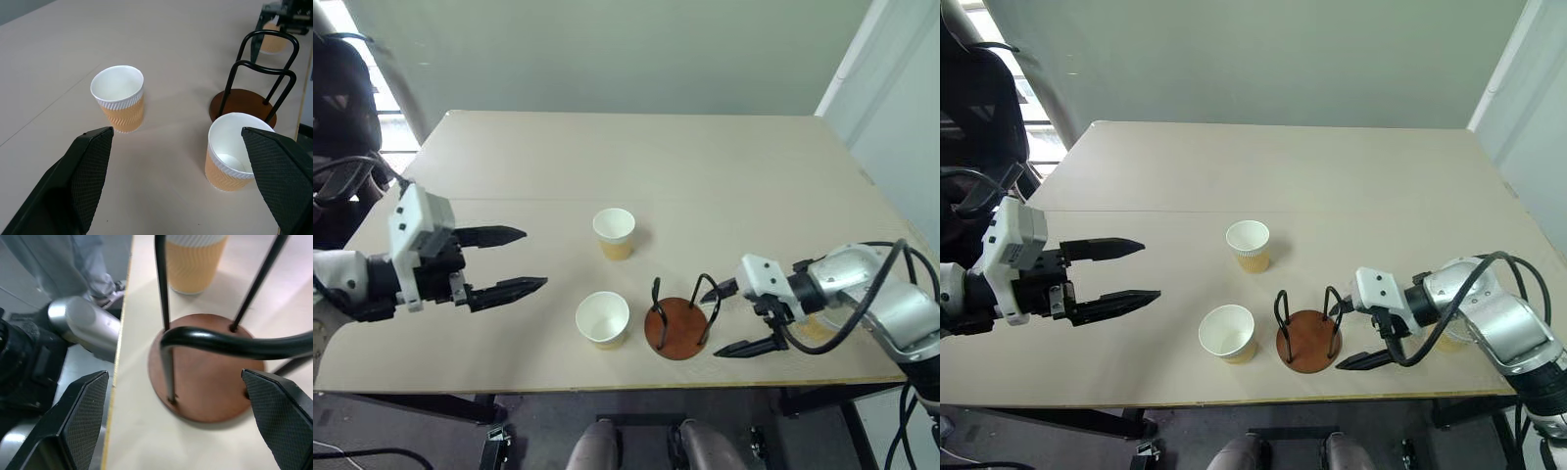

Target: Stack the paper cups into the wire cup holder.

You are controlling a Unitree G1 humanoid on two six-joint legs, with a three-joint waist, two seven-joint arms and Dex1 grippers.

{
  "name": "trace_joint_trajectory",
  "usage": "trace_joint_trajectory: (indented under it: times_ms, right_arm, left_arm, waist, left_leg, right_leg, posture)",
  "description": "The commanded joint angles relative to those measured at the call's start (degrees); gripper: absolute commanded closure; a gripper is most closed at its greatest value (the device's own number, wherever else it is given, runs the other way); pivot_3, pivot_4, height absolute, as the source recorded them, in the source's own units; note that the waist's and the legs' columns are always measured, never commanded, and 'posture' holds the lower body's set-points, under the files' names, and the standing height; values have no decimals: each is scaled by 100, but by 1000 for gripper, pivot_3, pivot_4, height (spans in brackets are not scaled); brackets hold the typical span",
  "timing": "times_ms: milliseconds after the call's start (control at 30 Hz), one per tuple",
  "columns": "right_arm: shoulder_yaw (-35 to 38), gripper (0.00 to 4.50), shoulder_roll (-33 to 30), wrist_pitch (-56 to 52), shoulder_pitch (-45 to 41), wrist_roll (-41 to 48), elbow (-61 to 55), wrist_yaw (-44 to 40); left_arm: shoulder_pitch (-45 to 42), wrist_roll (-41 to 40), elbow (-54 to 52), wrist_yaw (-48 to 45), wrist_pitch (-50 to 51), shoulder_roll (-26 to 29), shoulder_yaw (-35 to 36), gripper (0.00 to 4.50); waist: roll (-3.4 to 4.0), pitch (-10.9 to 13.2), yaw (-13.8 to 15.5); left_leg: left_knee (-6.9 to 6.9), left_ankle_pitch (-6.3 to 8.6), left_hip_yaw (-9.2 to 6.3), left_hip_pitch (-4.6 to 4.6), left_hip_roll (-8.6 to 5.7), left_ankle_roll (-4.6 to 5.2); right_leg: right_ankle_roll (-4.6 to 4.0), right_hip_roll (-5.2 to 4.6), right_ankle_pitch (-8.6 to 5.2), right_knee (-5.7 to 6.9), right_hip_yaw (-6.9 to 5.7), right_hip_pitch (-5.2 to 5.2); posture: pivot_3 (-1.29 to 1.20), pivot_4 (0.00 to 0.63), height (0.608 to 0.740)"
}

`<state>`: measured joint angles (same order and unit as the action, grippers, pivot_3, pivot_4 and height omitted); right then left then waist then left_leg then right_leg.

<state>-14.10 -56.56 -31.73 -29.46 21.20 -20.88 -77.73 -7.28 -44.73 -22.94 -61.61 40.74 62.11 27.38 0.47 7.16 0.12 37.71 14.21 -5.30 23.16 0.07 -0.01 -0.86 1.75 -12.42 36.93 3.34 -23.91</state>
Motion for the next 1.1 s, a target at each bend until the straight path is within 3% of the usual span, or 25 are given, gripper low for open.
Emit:
trace_joint_trajectory:
  times_ms: [33,233,333,433,500,600,733,1100]
  right_arm:
    - [893,38,-569,56,-511,178,-162,-179]
    - [2114,38,-1661,-164,-619,596,18,-626]
    - [3111,38,-2135,-474,452,634,-101,-1053]
    - [4333,38,-1982,-1134,1908,698,-730,-1411]
    - [4721,38,-1738,-1396,2724,581,-1158,-1267]
    - [4706,38,-1620,-1290,3465,117,-1326,-830]
    - [4437,38,-1635,-1000,3839,-266,-1153,-404]
    - [3869,38,-1722,-247,3927,-682,-454,-53]
  left_arm:
    - [-346,26,163,-222,-221,139,-142,0]
    - [-1248,81,493,-638,-429,153,-774,0]
    - [-1729,-76,411,-932,-379,123,-1183,0]
    - [-1860,-98,168,-1421,-440,204,-1537,0]
    - [-1922,-5,228,-1606,-499,225,-1673,0]
    - [-2015,132,352,-1660,-569,190,-1785,0]
    - [-2160,170,300,-1621,-573,133,-1853,0]
    - [-1934,162,-132,-1314,-595,139,-1552,0]
  waist:
    - [0,0,4]
    - [-6,-2,45]
    - [-14,-3,112]
    - [-22,-4,119]
    - [-22,-4,112]
    - [-18,-2,62]
    - [-15,0,38]
    - [-15,0,40]
  left_leg:
    - [0,0,0,3,0,1]
    - [-8,6,-2,3,0,-4]
    - [-10,11,-3,12,-1,-7]
    - [-8,31,-3,14,-2,-22]
    - [7,36,-1,15,-2,-46]
    - [18,44,1,6,-1,-58]
    - [32,80,3,-7,-1,3]
    - [41,67,2,-22,-3,26]
  right_leg:
    - [0,0,0,0,1,-2]
    - [-5,0,-3,-3,1,-4]
    - [2,0,-9,-6,0,-9]
    - [28,0,-10,-11,0,-4]
    - [50,0,-24,-5,1,-2]
    - [62,2,-36,0,3,5]
    - [71,2,-33,-1,8,18]
    - [83,2,-36,-3,11,43]
  posture:
    - [0,150,740]
    - [0,150,740]
    - [0,150,740]
    - [0,150,740]
    - [0,150,740]
    - [0,150,740]
    - [0,150,740]
    - [0,150,740]
